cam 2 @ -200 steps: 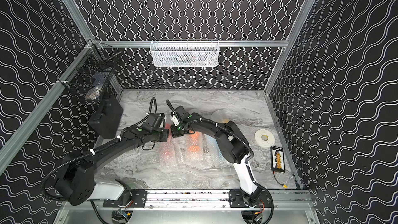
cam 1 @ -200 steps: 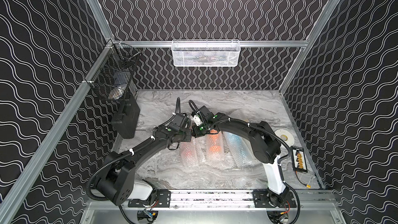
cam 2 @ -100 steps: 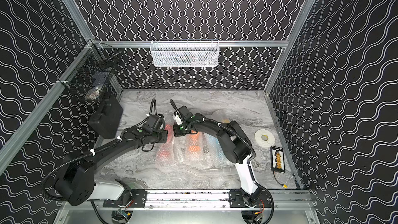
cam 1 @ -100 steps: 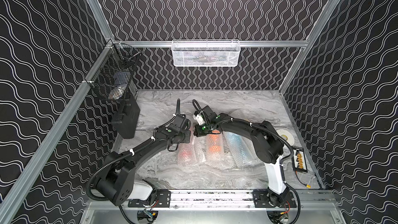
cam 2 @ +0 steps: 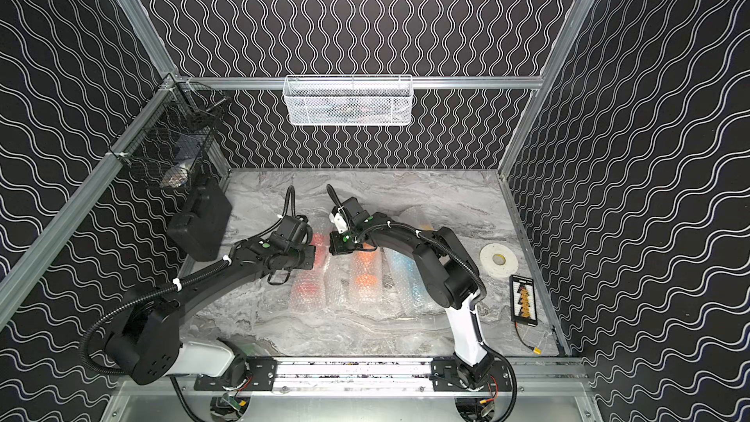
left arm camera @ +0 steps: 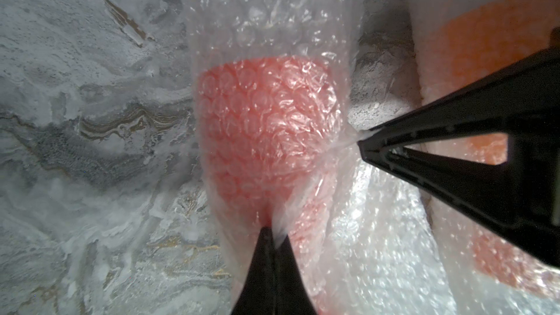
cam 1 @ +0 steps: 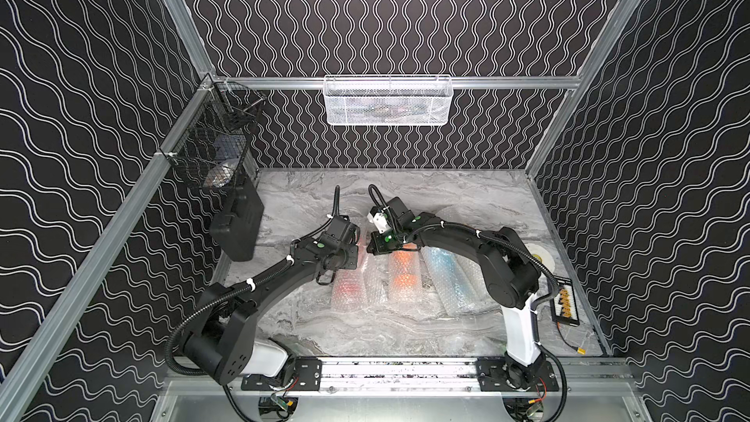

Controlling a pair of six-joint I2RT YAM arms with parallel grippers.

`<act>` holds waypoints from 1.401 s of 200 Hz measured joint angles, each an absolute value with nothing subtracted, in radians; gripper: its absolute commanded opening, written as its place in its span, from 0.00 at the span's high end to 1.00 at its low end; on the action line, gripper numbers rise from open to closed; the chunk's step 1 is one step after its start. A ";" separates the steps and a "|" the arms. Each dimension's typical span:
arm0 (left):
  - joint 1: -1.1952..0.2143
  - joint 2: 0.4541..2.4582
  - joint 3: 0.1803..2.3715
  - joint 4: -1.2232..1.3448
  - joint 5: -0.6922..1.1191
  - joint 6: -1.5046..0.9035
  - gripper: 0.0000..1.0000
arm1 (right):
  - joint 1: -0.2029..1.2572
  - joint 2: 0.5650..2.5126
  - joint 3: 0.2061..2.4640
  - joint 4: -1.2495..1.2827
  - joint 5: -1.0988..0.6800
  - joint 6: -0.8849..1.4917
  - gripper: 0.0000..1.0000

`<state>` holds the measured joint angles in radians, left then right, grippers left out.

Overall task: Unpack wine glasses from bubble wrap
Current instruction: Unwrap the wine glass from the bubble wrap.

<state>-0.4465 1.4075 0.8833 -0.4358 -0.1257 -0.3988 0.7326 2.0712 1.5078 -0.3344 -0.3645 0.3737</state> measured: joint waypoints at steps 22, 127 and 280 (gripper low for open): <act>-0.447 1.407 0.883 -0.443 -0.143 -0.400 1.00 | 0.726 2.070 1.505 -0.330 -0.367 0.374 1.00; -0.445 1.403 0.883 -0.503 -0.205 -0.414 1.00 | 0.716 2.070 1.497 -0.331 -0.349 0.381 1.00; -0.347 1.490 0.961 -0.471 -0.251 -0.420 1.00 | 0.717 2.155 1.685 -0.340 -0.363 0.417 1.00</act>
<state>-0.3473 1.4899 0.9611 -0.4709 -0.2512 -0.4198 0.7174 2.1551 1.6848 -0.3405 -0.3626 0.4168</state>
